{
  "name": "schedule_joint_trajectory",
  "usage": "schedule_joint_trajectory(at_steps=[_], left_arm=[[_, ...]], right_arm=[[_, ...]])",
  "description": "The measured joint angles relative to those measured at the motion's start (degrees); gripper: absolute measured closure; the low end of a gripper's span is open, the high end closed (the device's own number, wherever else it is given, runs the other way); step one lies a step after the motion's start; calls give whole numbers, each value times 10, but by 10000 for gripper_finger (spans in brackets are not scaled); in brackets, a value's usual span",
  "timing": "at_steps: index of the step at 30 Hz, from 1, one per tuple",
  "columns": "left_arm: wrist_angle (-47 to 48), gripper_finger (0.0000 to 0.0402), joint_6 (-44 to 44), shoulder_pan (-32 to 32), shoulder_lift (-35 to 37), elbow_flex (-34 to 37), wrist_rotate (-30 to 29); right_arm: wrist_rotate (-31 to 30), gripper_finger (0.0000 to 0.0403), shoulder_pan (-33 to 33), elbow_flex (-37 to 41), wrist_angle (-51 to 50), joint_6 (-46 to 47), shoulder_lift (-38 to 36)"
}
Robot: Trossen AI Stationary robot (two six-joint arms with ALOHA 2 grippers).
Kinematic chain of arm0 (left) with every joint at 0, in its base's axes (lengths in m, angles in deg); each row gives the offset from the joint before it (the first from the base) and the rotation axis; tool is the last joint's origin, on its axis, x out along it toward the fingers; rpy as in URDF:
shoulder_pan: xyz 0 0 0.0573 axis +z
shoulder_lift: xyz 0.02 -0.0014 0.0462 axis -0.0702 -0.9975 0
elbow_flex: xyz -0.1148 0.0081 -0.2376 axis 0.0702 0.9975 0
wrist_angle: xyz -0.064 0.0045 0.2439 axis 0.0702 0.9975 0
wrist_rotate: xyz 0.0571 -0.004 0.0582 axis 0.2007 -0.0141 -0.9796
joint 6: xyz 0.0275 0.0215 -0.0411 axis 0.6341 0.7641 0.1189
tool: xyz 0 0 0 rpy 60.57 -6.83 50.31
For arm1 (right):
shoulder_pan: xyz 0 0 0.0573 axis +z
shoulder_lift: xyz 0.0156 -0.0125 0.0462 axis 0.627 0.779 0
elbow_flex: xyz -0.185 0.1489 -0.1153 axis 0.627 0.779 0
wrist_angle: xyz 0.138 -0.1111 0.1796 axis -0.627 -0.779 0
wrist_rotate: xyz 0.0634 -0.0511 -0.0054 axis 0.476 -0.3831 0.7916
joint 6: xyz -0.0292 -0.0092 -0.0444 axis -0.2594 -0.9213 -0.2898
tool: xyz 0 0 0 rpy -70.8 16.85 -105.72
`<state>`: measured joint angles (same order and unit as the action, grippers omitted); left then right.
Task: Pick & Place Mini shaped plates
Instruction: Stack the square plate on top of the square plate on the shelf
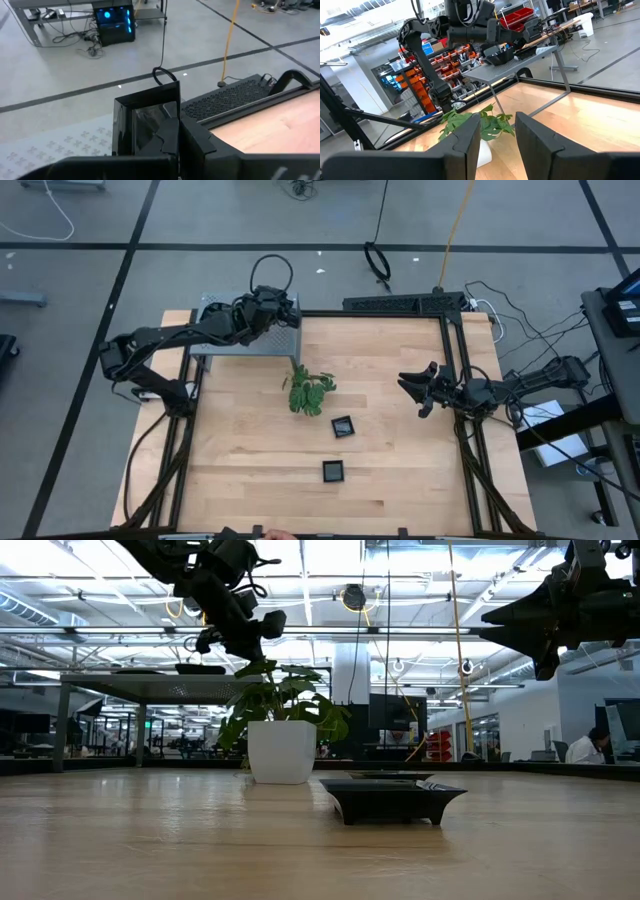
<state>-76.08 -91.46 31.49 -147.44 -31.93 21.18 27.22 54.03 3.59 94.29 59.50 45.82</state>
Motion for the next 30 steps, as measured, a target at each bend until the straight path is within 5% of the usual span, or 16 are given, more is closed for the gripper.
schedule_joint_trajectory(at_steps=[15,30], left_arm=[[27,396,-12,3,0,0,13],[20,391,98,3,0,0,11]], right_arm=[[0,293,0,0,0,0,0],[0,293,0,0,0,0,0]])
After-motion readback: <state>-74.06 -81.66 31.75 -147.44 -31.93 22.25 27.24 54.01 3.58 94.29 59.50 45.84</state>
